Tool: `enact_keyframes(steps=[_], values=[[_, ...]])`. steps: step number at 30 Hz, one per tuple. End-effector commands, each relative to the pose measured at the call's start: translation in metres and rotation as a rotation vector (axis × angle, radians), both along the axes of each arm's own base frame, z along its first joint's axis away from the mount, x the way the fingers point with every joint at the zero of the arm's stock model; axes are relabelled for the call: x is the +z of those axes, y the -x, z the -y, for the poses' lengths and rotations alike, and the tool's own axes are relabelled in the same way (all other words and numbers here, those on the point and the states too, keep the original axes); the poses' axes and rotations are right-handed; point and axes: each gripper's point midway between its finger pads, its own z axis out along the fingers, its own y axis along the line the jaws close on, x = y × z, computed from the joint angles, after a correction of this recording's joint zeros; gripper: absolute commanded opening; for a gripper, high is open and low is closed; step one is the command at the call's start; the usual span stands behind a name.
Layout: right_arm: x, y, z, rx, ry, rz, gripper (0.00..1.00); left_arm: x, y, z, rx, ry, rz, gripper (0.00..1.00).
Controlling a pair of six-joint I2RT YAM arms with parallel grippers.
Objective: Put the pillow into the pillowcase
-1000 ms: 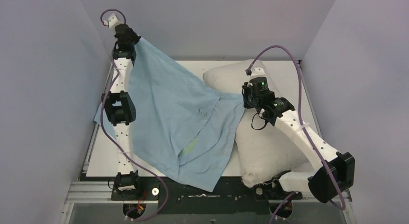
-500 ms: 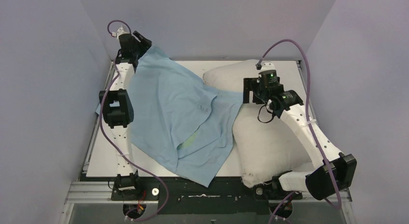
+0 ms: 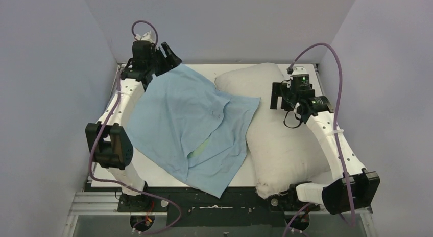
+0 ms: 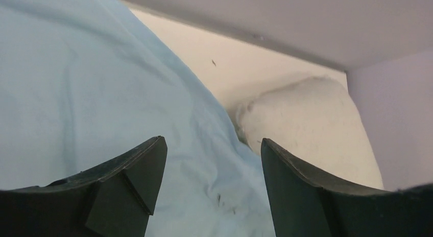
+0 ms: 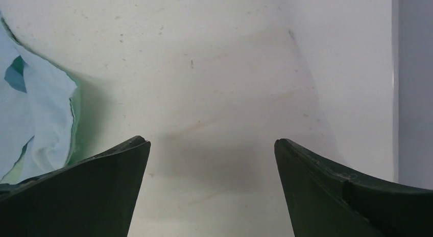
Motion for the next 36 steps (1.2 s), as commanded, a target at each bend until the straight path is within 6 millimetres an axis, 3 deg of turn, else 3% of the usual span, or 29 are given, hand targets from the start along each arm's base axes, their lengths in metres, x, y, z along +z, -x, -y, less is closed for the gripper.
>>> enact_keyframes(steps=[1, 5, 7, 9, 11, 14, 18, 21, 28, 31, 36], values=[[-0.016, -0.034, -0.014, 0.030, -0.077, 0.040, 1.00, -0.024, 0.070, 0.037, -0.192, -0.073, -0.079, 0.67], [-0.048, -0.056, -0.023, 0.085, -0.086, 0.013, 0.95, -0.036, 0.129, 0.066, -0.344, -0.142, -0.125, 0.68], [-0.058, -0.066, -0.025, 0.104, -0.097, 0.010, 0.86, -0.040, 0.154, 0.075, -0.387, -0.164, -0.143, 0.67], [-0.060, -0.072, -0.016, 0.099, -0.048, -0.009, 0.57, -0.041, 0.178, 0.088, -0.458, -0.171, -0.134, 0.67], [-0.045, -0.077, 0.004, 0.049, 0.049, 0.001, 0.23, -0.041, 0.201, 0.094, -0.518, -0.200, -0.132, 0.67], [-0.004, -0.080, 0.026, -0.005, 0.147, 0.091, 0.01, -0.038, 0.225, 0.091, -0.551, -0.243, -0.137, 0.67], [0.050, -0.081, 0.044, -0.050, 0.220, 0.204, 0.00, -0.032, 0.235, 0.075, -0.521, -0.306, -0.087, 0.68], [0.077, -0.082, 0.049, -0.034, 0.270, 0.221, 0.00, -0.034, 0.235, 0.060, -0.469, -0.362, -0.069, 0.70], [0.146, -0.078, 0.050, 0.047, 0.352, 0.348, 0.00, -0.036, 0.240, 0.055, -0.467, -0.384, -0.071, 0.70], [0.165, -0.073, 0.034, 0.109, 0.314, 0.375, 0.00, -0.037, 0.238, 0.050, -0.442, -0.401, -0.071, 0.70], [0.178, -0.054, 0.013, 0.202, 0.330, 0.380, 0.00, -0.027, 0.237, 0.044, -0.407, -0.412, -0.051, 0.72]])
